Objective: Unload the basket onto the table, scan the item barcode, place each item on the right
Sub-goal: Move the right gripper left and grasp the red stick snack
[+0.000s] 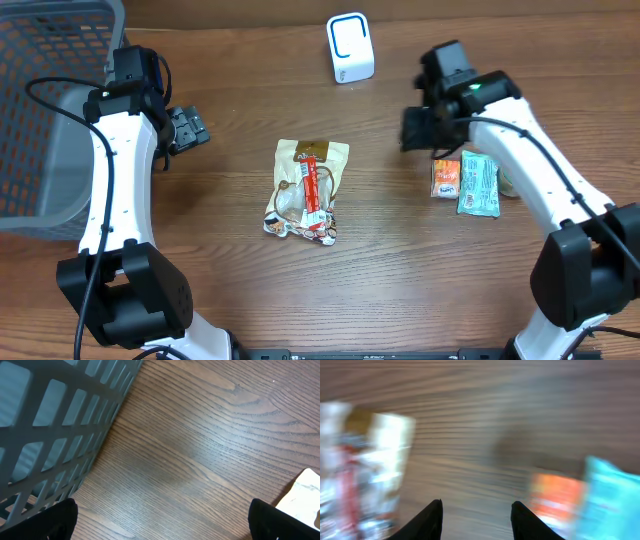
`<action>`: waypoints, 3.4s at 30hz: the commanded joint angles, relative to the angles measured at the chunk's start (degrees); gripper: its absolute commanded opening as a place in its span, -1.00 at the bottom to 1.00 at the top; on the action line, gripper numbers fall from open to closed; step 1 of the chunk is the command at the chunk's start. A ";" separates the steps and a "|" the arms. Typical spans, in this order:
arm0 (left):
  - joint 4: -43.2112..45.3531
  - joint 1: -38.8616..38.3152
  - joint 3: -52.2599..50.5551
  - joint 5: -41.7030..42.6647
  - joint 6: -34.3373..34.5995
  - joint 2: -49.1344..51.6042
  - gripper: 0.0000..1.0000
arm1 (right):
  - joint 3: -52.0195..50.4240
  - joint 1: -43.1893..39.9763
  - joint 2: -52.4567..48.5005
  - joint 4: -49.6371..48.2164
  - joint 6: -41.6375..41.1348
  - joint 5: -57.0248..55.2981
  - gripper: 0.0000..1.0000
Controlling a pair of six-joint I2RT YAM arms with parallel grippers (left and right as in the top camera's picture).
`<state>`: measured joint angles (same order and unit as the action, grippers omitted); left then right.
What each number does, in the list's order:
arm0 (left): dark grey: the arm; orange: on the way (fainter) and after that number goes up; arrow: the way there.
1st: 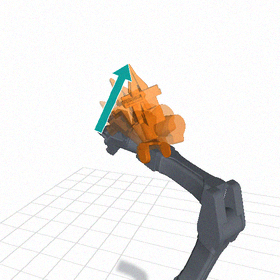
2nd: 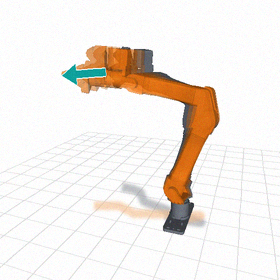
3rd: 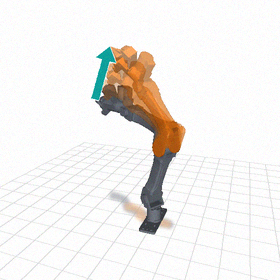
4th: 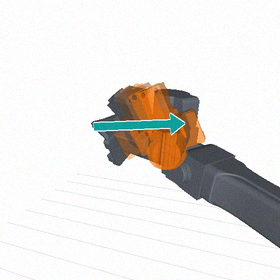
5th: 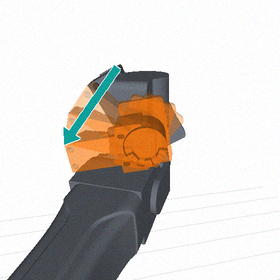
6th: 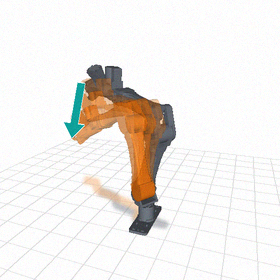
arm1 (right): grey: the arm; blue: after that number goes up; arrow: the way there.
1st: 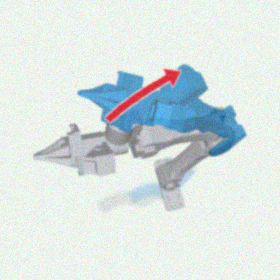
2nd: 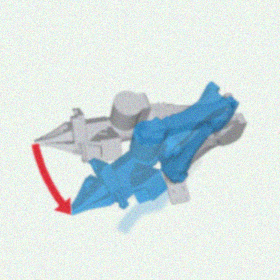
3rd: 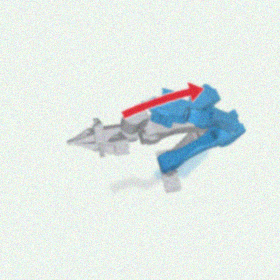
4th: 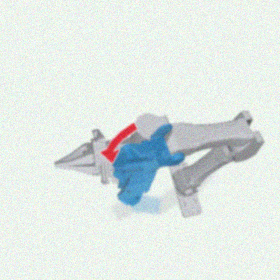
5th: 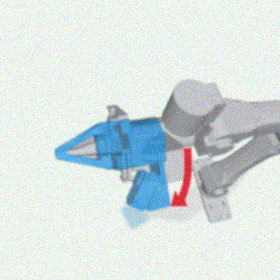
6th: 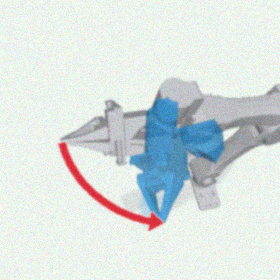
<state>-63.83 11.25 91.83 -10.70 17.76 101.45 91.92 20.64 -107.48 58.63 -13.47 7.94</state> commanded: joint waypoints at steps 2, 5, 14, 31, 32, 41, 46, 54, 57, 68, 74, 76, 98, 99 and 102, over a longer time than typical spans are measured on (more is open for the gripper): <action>0.00 -0.39 0.90 0.22 -1.05 -1.49 0.99 | -0.66 7.04 0.52 -1.31 0.00 14.73 -0.11; 0.00 -0.39 0.90 0.22 -1.05 -1.49 1.00 | -2.54 11.26 0.52 -1.62 -0.72 14.64 -0.10; 0.00 -0.39 0.90 0.22 -1.05 -1.49 1.00 | -12.79 23.12 0.42 -17.79 -11.39 4.98 -0.10; 0.00 -0.39 0.90 0.22 -1.05 -1.49 1.00 | -15.06 28.57 -2.19 -23.10 -12.09 -3.82 -0.09; 0.00 -0.39 0.90 0.22 -1.05 -1.49 1.00 | -15.06 28.57 -2.84 -23.15 -12.07 -4.13 -0.09; 0.00 -0.39 0.90 0.22 -1.05 -1.49 1.00 | -15.06 28.81 -6.36 -23.61 -12.11 -2.32 -0.25; 0.00 -0.39 0.90 0.22 -1.05 -1.49 1.00 | -15.04 28.79 -6.40 -22.88 -12.09 -2.32 -0.88; 0.00 -0.39 0.90 0.22 -1.05 -1.49 1.00 | -13.07 26.60 -0.39 -18.82 -10.56 -2.51 -0.93; 0.00 -0.39 0.90 0.22 -1.05 -1.49 0.99 | -13.07 25.24 2.86 -16.87 -6.93 -2.54 -0.93; 0.00 -0.39 0.90 0.22 -1.05 -1.49 0.99 | -13.20 23.04 3.54 -10.84 -6.21 -2.60 -0.93; 0.00 -0.39 0.90 0.22 -1.05 -1.49 1.00 | -13.27 22.99 3.54 -9.01 -14.32 -9.86 -0.93; 0.00 -0.39 0.90 0.22 -1.05 -1.49 0.99 | -13.94 22.99 3.54 -8.92 -19.30 -12.31 -0.93; 0.00 -0.39 0.90 0.22 -1.05 -1.49 1.00 | -24.22 23.98 3.43 -20.68 -25.07 -12.59 -0.93; 0.00 -0.39 0.90 0.22 -1.05 -1.49 1.00 | -24.22 23.98 3.43 -20.68 -25.07 -12.61 -0.93; 0.00 -0.39 0.90 0.22 -1.05 -1.49 1.00 | -24.22 23.98 3.43 -20.85 -25.09 -12.61 -0.93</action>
<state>-63.86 11.25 91.83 -10.70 17.76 101.45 67.99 44.36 -104.77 38.17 -38.35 -3.49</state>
